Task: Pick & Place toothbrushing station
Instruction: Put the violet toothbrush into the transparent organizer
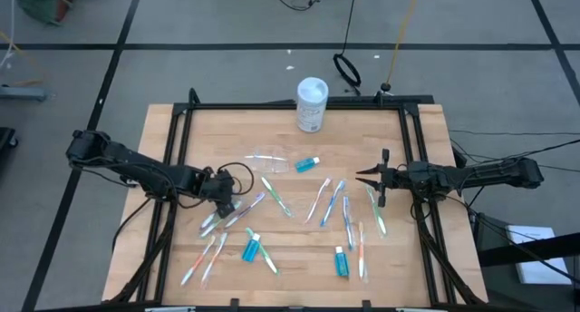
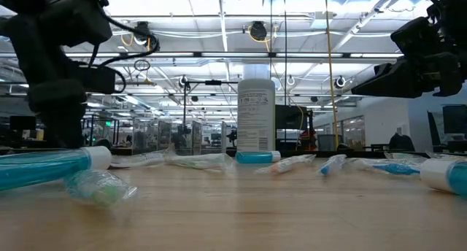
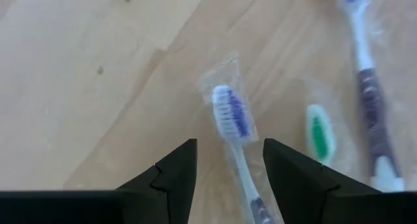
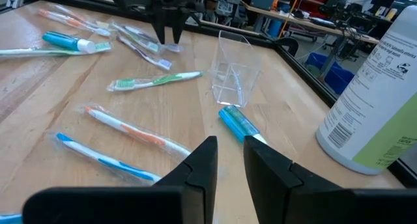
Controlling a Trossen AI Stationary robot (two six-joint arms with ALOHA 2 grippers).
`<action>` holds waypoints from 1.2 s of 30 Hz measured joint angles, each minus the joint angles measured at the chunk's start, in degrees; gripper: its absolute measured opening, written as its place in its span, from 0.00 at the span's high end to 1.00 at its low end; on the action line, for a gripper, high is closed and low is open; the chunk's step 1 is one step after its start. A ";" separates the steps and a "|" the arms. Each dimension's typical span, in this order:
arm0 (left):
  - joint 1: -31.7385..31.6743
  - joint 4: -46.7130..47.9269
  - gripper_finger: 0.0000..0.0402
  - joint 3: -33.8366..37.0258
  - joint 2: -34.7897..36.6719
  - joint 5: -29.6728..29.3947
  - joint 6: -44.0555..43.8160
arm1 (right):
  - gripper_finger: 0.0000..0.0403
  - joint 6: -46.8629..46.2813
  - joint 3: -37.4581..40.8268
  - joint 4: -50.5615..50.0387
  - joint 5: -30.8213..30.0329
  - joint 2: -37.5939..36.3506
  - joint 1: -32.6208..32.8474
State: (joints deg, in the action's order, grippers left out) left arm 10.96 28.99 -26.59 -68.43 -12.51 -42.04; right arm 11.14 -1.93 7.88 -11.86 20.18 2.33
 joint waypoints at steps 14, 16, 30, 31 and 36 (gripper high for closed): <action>-0.04 -1.51 0.79 2.84 -1.69 -1.34 -4.53 | 0.84 0.00 0.00 0.02 -0.02 0.04 0.00; -0.02 -2.14 0.87 2.89 -1.66 -2.37 -4.60 | 0.84 0.02 -0.02 0.02 0.00 0.04 0.02; -0.07 -10.85 0.95 -7.26 4.97 -15.35 4.79 | 0.84 0.50 -0.04 0.02 -0.01 0.04 0.00; -0.07 -13.89 0.97 -8.26 5.51 -18.45 8.00 | 0.84 0.50 -0.04 0.02 -0.02 0.04 0.00; -1.02 -34.29 0.96 -10.45 6.30 -29.60 24.32 | 0.84 0.50 -0.04 0.04 -0.02 0.04 0.02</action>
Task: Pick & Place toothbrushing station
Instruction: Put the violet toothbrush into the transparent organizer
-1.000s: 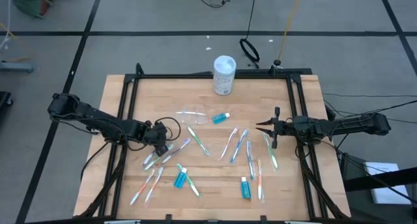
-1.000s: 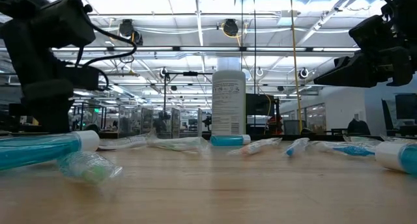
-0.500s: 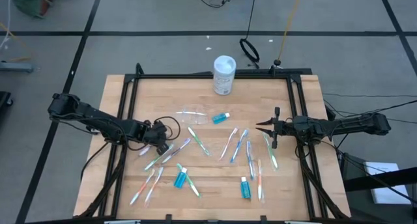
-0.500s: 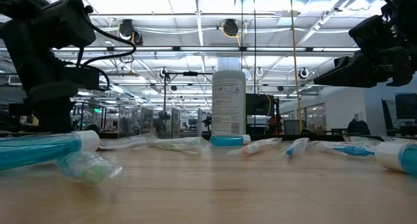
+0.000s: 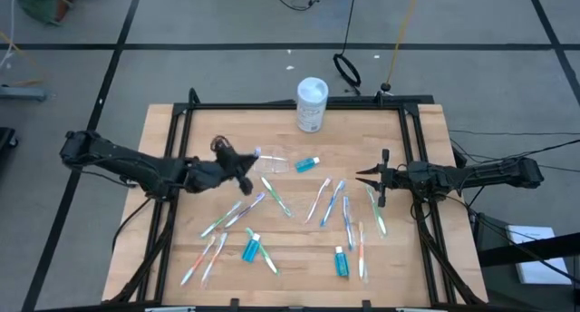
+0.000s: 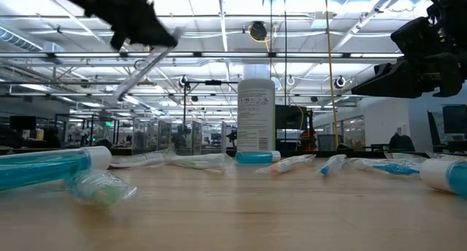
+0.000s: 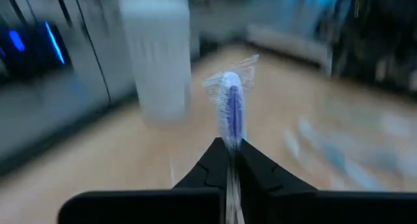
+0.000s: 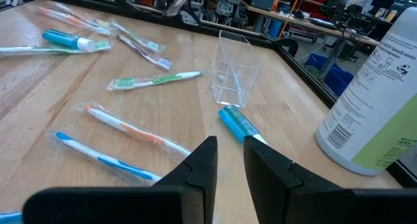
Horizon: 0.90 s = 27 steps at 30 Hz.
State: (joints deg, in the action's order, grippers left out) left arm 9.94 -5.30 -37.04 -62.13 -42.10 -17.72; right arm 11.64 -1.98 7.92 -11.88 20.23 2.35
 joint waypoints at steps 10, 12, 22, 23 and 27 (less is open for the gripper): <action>-8.70 -13.84 0.96 0.89 -3.34 -11.41 8.05 | 0.84 4.28 0.02 0.89 -0.01 -0.02 -0.01; -10.73 -14.59 0.98 1.60 -5.66 -12.89 7.64 | 0.84 6.37 0.07 0.90 -0.01 -0.01 -0.01; -14.87 -18.56 0.90 2.69 -15.80 -11.88 5.40 | 0.84 10.72 0.07 0.90 -0.08 0.00 -0.02; -14.79 -18.18 0.90 2.67 -16.25 -10.97 5.67 | 0.84 10.71 0.07 0.90 -0.09 -0.01 -0.01; -14.30 -16.30 0.90 2.68 -17.01 -9.16 6.02 | 0.84 10.47 0.04 0.90 -0.08 -0.02 -0.02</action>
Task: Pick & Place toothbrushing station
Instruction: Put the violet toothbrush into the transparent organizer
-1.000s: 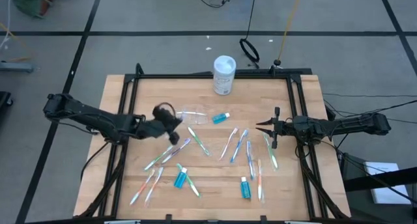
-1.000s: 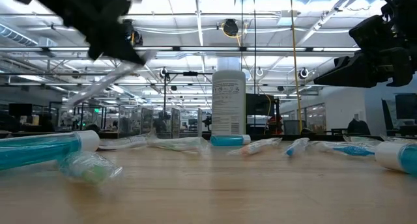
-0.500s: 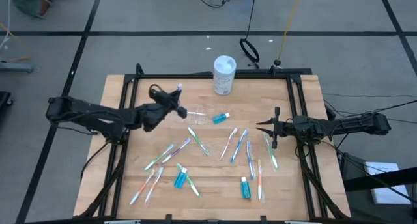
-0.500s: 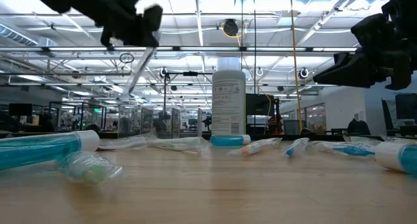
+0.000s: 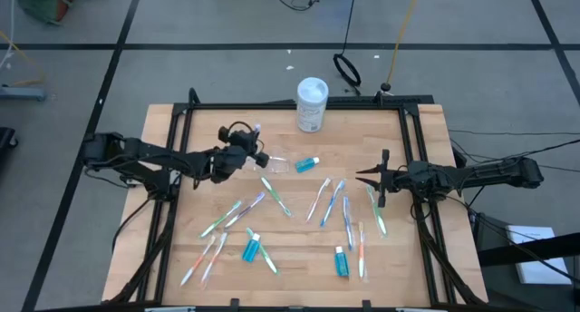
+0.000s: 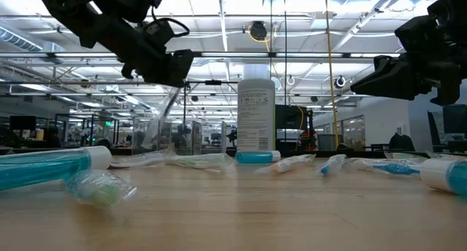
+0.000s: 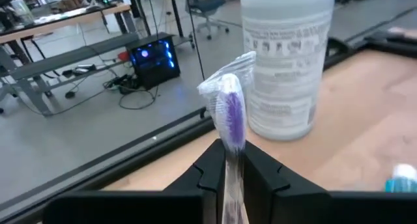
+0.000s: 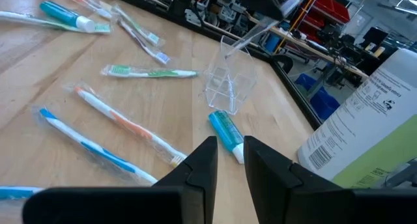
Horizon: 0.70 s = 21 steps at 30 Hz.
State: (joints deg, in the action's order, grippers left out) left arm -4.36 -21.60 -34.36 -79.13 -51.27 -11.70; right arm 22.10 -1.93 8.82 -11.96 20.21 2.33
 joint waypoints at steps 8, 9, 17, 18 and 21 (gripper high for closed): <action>0.50 20.06 0.89 -6.16 2.94 -0.06 -4.45 | 0.84 -2.05 0.00 0.00 0.04 0.00 0.01; 0.61 23.47 0.89 -7.12 3.01 0.40 -6.31 | 0.84 -2.15 0.00 0.00 0.04 0.00 0.02; 1.51 40.25 0.80 -10.07 3.06 5.33 -16.41 | 0.84 -2.99 0.00 -0.03 0.06 0.00 0.00; 1.50 40.85 0.77 -10.07 3.06 5.31 -16.91 | 0.84 -2.99 0.00 -0.05 0.06 0.02 0.02; 1.92 41.46 0.68 -10.07 3.06 5.33 -18.54 | 0.84 -2.99 0.00 -0.04 0.06 0.02 0.00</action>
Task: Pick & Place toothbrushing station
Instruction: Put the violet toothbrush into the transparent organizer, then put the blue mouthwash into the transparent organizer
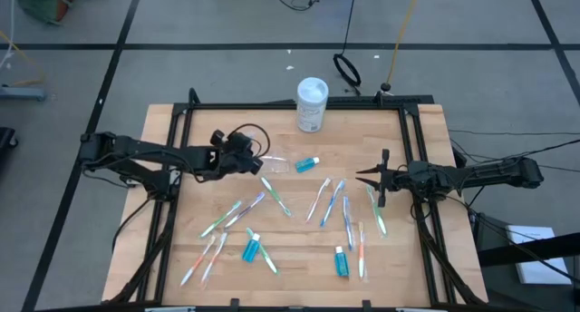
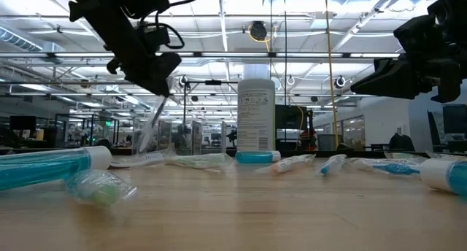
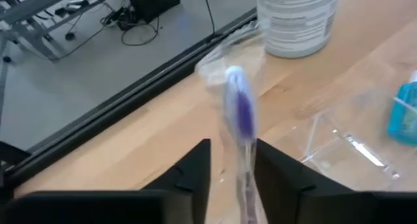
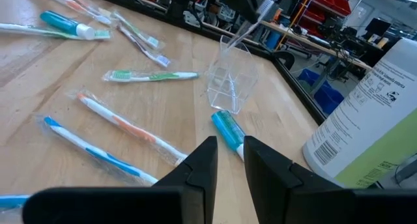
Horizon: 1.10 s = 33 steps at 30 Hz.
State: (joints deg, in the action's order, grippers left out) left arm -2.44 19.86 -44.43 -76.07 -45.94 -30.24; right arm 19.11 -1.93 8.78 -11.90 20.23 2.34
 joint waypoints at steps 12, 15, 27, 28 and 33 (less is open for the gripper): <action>7.42 16.52 0.54 -10.11 6.48 5.59 -5.68 | 0.84 0.55 0.00 -0.04 0.00 0.00 -0.01; 9.83 16.80 0.54 -10.22 8.97 9.41 -6.28 | 0.84 0.21 0.00 -0.03 0.01 -0.02 0.01; 12.83 16.05 0.54 -10.16 12.99 17.71 2.84 | 0.84 -4.95 -0.04 7.50 0.20 0.33 -0.01; 12.81 16.18 0.54 -10.16 12.90 17.53 2.95 | 0.84 -5.87 -0.04 10.52 0.41 0.61 -0.01; 12.59 15.91 0.54 -10.16 12.41 17.45 3.00 | 0.84 -3.97 -0.04 20.52 12.63 3.90 0.01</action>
State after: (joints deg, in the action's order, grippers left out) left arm 10.15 35.77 -54.59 -63.66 -28.49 -27.24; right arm 15.15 -1.98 29.30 0.73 24.13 2.34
